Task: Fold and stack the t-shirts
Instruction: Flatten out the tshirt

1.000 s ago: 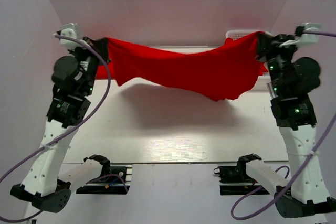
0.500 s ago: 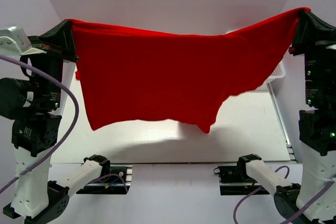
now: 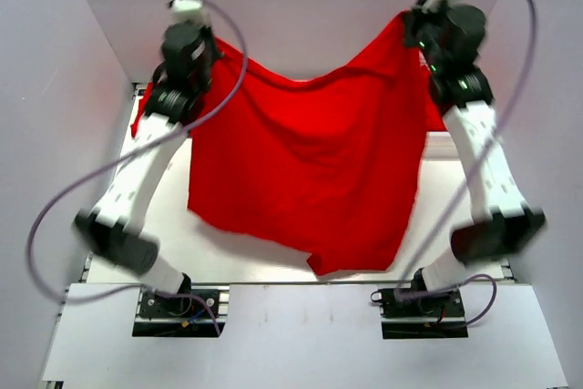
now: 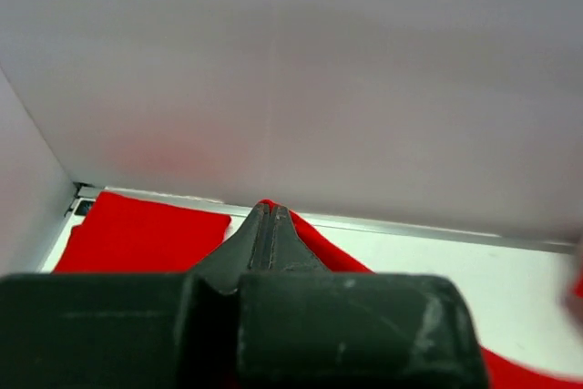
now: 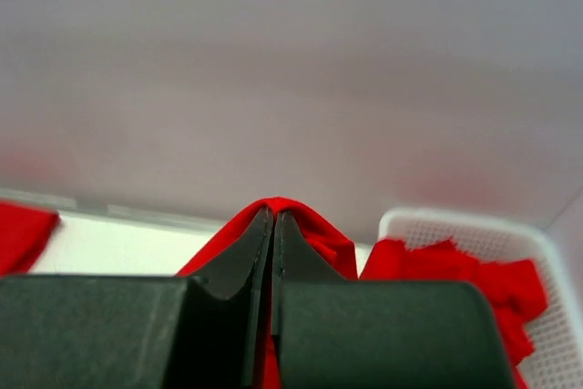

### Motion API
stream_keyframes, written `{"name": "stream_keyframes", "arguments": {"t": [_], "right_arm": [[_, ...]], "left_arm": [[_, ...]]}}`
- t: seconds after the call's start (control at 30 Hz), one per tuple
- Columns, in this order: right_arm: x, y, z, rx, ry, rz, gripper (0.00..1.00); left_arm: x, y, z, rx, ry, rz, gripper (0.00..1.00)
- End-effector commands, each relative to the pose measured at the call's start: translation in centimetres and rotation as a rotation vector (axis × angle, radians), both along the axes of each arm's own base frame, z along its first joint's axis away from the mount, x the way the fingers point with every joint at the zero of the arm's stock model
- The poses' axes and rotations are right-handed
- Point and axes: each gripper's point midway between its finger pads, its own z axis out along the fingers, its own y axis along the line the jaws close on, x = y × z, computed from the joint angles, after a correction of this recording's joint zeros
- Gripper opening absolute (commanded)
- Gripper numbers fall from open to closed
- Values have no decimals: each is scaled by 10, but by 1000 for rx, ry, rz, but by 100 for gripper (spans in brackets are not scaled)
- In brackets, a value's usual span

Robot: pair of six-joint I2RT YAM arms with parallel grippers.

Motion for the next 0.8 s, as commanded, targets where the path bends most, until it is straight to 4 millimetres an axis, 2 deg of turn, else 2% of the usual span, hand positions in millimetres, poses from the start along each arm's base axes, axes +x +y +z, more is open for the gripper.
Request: {"name": "stream_keyframes", "arguments": {"t": [0.0,0.03,0.07,0.1,0.13,0.17,0.2,0.23,0.27,0.3,0.33,0.37,0.4,0.43,0.47,0.5,0.53,0.57,0.6,0.63,0.67,0.7,0.73,0.77], "right_arm": [[-6,2,101,54,-245,22,0],[36,7,72,44,-178,10,0],[20,0,116,69,-264,-16,0],[15,-6,141,96,-327,-35,0],[13,-11,150,112,-351,-55,0],[-6,-16,175,142,-430,-56,0],[3,-12,160,136,-411,-45,0],[-7,-14,168,138,-449,-37,0],[-40,-19,189,151,-502,-32,0],[-47,-20,191,149,-515,-26,0],[-29,-16,157,127,-433,-27,0],[-49,-20,164,108,-454,-34,0],[-40,-17,136,85,-374,-27,0],[-41,-17,118,64,-329,-23,0],[-30,-13,82,50,-245,-18,0],[-42,-14,79,49,-250,-9,0],[-46,-13,54,38,-207,2,0],[-40,-10,16,29,-134,12,0],[-60,-12,17,32,-142,14,0],[-60,-13,-1,63,-95,12,0],[-55,-9,-61,85,37,20,0],[-71,-10,-65,109,39,28,0],[-77,0,-79,117,73,84,0],[-78,4,-148,114,214,96,0]], "left_arm": [[19,20,53,12,-98,100,0],[26,20,63,23,-111,88,0],[33,13,88,21,-158,61,0],[36,8,93,35,-149,22,0],[24,8,125,27,-217,4,0],[25,4,131,29,-229,-20,0],[21,8,141,22,-262,-18,0],[21,9,144,31,-270,-15,0],[16,10,146,30,-273,-15,0],[11,12,145,31,-270,-15,0],[1,13,139,40,-251,-29,0],[-4,14,132,31,-242,-33,0],[-10,14,126,35,-235,-42,0],[-1,10,86,42,-166,-48,0],[-25,16,93,17,-200,-60,0],[-28,14,80,7,-186,-77,0],[-21,8,37,-16,-114,-95,0],[-24,4,22,-31,-86,-117,0],[-29,5,-12,-36,-21,-119,0],[-33,5,-33,-53,28,-120,0],[-37,5,-52,-111,66,-111,0],[-40,7,-100,-115,157,-94,0],[-52,11,-109,-150,161,-82,0],[-59,11,-132,-199,213,-74,0]]}}
